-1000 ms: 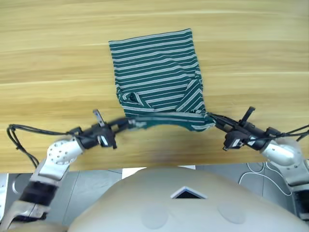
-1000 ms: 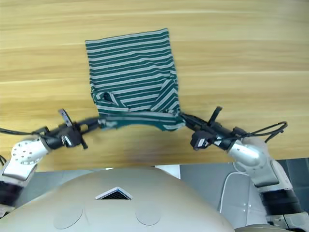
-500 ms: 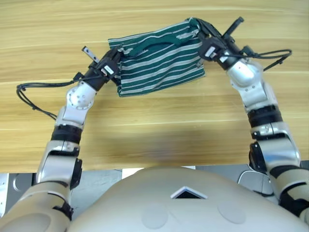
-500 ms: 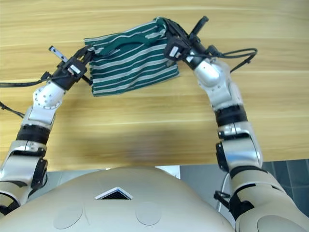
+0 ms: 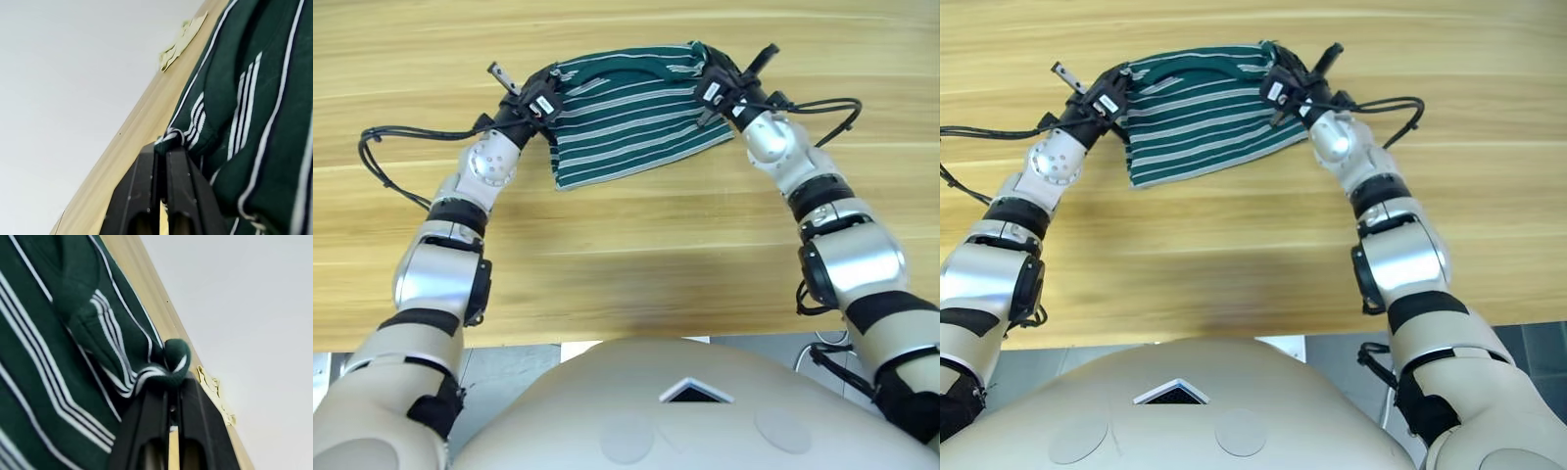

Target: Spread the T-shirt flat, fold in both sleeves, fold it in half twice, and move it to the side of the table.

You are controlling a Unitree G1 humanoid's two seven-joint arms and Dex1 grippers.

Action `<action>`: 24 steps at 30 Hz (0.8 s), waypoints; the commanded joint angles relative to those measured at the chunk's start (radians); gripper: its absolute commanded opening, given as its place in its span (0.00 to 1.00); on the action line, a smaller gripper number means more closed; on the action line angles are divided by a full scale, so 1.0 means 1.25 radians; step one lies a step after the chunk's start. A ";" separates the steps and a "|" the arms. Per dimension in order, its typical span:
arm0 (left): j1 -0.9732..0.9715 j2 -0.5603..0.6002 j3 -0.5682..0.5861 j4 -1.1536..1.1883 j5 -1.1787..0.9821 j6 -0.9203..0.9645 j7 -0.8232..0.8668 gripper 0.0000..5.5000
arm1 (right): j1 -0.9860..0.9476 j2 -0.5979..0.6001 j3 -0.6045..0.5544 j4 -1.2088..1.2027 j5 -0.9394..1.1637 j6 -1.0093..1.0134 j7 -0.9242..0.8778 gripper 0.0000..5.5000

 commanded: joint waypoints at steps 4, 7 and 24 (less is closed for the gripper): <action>-0.060 -0.025 -0.017 0.103 0.016 0.071 0.004 0.17 | -0.092 0.063 0.026 0.081 -0.010 0.057 -0.031 0.21; -0.063 -0.044 -0.011 0.117 0.004 0.070 -0.003 0.27 | -0.113 0.085 0.030 0.088 -0.007 0.064 -0.048 0.32; -0.067 -0.009 0.106 0.160 -0.070 0.261 0.097 0.40 | 0.044 0.281 0.393 -0.001 -0.258 0.010 -0.028 0.49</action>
